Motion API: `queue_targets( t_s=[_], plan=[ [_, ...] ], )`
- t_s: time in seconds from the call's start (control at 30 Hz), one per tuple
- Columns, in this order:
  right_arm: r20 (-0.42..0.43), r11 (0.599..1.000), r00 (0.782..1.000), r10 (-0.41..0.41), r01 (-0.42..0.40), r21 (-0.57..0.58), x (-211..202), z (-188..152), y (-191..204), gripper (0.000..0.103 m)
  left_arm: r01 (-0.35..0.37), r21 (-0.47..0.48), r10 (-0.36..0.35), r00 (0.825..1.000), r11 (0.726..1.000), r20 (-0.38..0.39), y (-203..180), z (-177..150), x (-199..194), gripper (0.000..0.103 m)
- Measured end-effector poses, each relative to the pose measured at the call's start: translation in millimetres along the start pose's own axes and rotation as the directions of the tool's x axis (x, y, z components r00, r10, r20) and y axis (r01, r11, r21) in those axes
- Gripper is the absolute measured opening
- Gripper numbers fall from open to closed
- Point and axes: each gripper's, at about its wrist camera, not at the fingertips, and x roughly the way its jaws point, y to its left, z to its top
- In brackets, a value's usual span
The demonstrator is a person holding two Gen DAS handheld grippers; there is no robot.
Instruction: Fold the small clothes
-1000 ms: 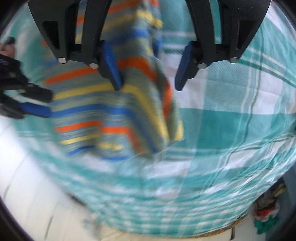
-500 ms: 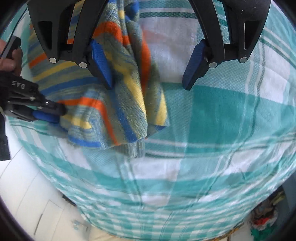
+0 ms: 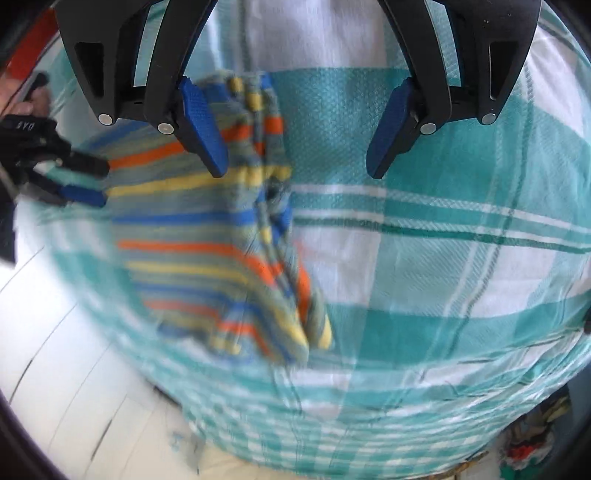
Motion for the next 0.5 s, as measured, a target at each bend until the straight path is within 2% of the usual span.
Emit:
queue_targets(
  t_s=[0.03,0.07,0.1,0.17,0.23,0.27,0.3,0.33,0.37,0.4,0.43,0.5],
  plan=[
    [0.045,0.999,0.999,0.016,-0.018,0.035,-10,2,-6,0.070,0.042,-0.023,-0.041,0.998,0.999,0.043,3,5,-9,0.082],
    [0.094,0.997,0.995,0.017,-0.023,0.071,-20,4,-13,0.077,0.062,-0.038,-0.059,0.996,0.997,0.073,5,12,-14,0.088],
    [0.116,0.995,0.993,0.021,-0.033,0.098,-23,10,-20,0.077,0.070,-0.050,-0.066,0.995,0.996,0.080,7,20,-12,0.090],
    [0.119,0.984,0.992,0.048,-0.068,0.167,-16,23,-37,0.077,0.108,-0.074,-0.106,0.994,0.991,0.031,9,37,9,0.090],
    [0.107,0.956,0.990,0.093,-0.119,0.267,5,34,-56,0.076,0.140,-0.100,-0.144,0.989,0.985,-0.043,7,46,40,0.087],
    [0.094,0.941,0.989,0.116,-0.140,0.309,18,37,-62,0.076,0.152,-0.113,-0.162,0.983,0.982,-0.081,6,46,54,0.082],
    [0.075,0.925,0.987,0.139,-0.157,0.347,34,38,-66,0.070,0.149,-0.122,-0.162,0.981,0.981,-0.109,3,46,66,0.077],
    [0.065,0.911,0.983,0.170,-0.182,0.369,48,38,-66,0.063,0.125,-0.116,-0.136,0.986,0.985,-0.097,0,46,71,0.071],
    [0.064,0.910,0.980,0.190,-0.200,0.362,58,38,-59,0.047,0.139,-0.114,-0.148,0.986,0.984,-0.081,-4,46,72,0.028],
    [0.059,0.925,0.986,0.159,-0.170,0.340,61,40,-50,0.035,0.170,-0.134,-0.184,0.978,0.976,-0.096,-6,46,76,0.017],
    [0.060,0.938,0.991,0.119,-0.132,0.320,60,44,-42,0.030,0.150,-0.148,-0.165,0.982,0.978,-0.089,-8,47,72,0.016],
    [0.104,0.945,0.991,0.089,-0.117,0.306,46,51,-29,0.027,0.144,-0.103,-0.149,0.988,0.984,-0.042,-18,53,53,0.016]
  ],
)
